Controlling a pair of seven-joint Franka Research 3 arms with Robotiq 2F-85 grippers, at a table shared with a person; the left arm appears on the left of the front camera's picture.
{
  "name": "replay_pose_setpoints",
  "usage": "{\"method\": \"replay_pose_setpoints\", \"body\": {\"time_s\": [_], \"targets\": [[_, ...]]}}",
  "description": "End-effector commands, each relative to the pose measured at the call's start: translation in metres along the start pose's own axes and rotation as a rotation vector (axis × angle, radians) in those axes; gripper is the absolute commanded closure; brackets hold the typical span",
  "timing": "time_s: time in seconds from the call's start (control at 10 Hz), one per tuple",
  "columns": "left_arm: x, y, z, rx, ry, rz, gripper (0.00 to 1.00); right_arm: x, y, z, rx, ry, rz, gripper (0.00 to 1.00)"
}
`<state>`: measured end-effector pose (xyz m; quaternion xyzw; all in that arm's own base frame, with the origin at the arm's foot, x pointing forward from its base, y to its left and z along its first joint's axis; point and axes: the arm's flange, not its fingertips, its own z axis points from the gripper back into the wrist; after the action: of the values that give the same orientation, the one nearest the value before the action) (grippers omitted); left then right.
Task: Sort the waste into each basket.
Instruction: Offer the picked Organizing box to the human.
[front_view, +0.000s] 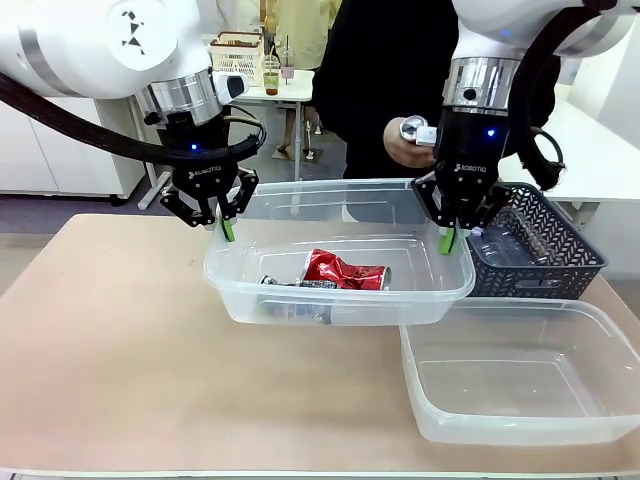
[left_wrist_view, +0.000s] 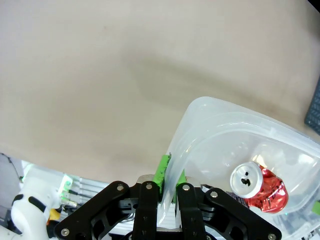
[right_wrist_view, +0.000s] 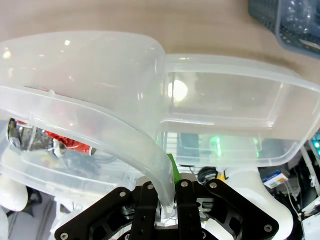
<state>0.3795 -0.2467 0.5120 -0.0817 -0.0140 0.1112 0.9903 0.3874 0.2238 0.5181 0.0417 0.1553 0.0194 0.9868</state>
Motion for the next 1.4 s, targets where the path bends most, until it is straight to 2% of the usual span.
{"method": "replay_pose_setpoints", "body": {"time_s": [0.0, 1.3], "targets": [[0.0023, -0.0003, 0.0048, -0.023, -0.014, 0.029, 0.94, -0.0040, 0.0039, 0.0051, 0.004, 0.020, 0.012, 0.95], [0.0023, -0.0003, 0.0048, -0.023, -0.014, 0.029, 0.94, -0.0040, 0.0039, 0.0051, 0.004, 0.020, 0.012, 0.95]]}}
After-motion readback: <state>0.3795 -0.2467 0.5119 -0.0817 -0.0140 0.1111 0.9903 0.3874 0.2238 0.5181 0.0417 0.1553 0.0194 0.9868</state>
